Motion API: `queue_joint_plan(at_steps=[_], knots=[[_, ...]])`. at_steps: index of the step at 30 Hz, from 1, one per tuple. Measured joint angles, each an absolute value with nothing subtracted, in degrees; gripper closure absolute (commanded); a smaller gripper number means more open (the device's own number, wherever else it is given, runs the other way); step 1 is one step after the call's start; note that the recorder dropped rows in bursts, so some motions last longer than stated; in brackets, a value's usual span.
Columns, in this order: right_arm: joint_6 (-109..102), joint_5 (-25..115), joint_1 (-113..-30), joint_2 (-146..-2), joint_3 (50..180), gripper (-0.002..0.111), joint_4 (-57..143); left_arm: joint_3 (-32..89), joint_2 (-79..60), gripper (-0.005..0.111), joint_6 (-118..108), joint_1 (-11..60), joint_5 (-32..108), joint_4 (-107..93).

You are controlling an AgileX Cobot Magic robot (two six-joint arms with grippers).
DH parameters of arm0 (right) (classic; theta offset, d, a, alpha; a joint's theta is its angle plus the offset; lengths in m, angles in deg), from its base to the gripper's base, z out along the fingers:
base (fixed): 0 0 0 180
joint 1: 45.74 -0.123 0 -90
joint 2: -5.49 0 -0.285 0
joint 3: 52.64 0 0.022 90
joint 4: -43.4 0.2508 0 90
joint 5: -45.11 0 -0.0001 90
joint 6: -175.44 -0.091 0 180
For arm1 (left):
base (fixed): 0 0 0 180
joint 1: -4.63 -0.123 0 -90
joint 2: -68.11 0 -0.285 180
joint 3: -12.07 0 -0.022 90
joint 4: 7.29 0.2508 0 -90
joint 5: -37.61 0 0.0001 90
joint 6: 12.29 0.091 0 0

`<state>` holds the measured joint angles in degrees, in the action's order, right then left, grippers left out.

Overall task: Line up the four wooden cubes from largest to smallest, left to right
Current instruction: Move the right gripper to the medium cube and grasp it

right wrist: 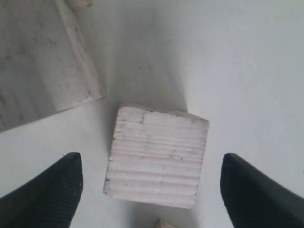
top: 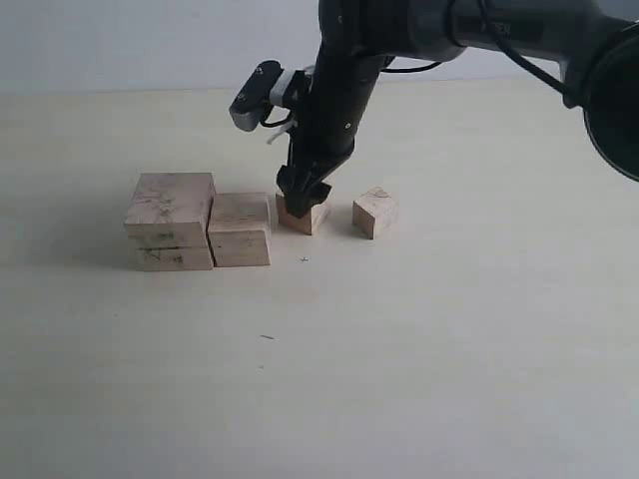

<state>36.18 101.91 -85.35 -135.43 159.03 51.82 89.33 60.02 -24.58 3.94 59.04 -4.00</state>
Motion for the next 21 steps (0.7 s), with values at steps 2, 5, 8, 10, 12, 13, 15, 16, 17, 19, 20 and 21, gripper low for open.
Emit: queue_joint_plan(at_steps=[2,5,8,10,12,13,15,16,17,19,20,21], knots=[[36.3,101.4,-84.7,-136.3,159.0,0.033,52.6,89.3,60.0,0.107,-24.6,3.9,59.0,-4.0],[37.0,101.1,-84.1,-136.8,159.0,0.033,55.0,89.3,60.0,0.107,-24.6,3.9,59.0,-4.0],[37.4,100.8,-83.9,-137.5,159.0,0.05,55.9,89.3,60.0,0.107,-24.6,3.9,59.0,-4.0],[37.4,100.7,-83.9,-137.8,159.0,0.07,55.9,89.3,60.0,0.107,-24.6,3.9,59.0,-4.0],[37.5,100.7,-83.9,-137.9,159.0,0.085,56.1,89.3,60.0,0.107,-24.6,3.9,59.0,-4.0],[37.5,100.8,-83.9,-137.9,159.0,0.094,56.1,89.3,60.0,0.107,-24.6,3.9,59.0,-4.0],[37.5,101.5,-83.8,-137.9,159.0,0.109,56.1,89.3,60.0,0.107,-24.6,3.9,59.0,-4.0],[37.5,101.9,-83.8,-137.9,159.0,0.108,56.1,89.3,60.0,0.107,-24.6,3.9,59.0,-4.0],[37.5,102.3,-83.8,-137.9,159.0,0.108,56.1,89.3,60.0,0.107,-24.6,3.9,59.0,-4.0],[38.1,103.3,-83.8,-137.9,159.0,0.108,56.0,89.3,60.0,0.107,-24.6,3.9,59.0,-4.0],[38.7,103.8,-83.8,-137.8,159.0,0.108,56.0,89.3,60.0,0.107,-24.6,3.9,59.0,-4.0],[39.4,104.5,-83.8,-137.7,159.0,0.108,55.9,89.3,60.0,0.107,-24.6,3.9,59.0,-4.0]])
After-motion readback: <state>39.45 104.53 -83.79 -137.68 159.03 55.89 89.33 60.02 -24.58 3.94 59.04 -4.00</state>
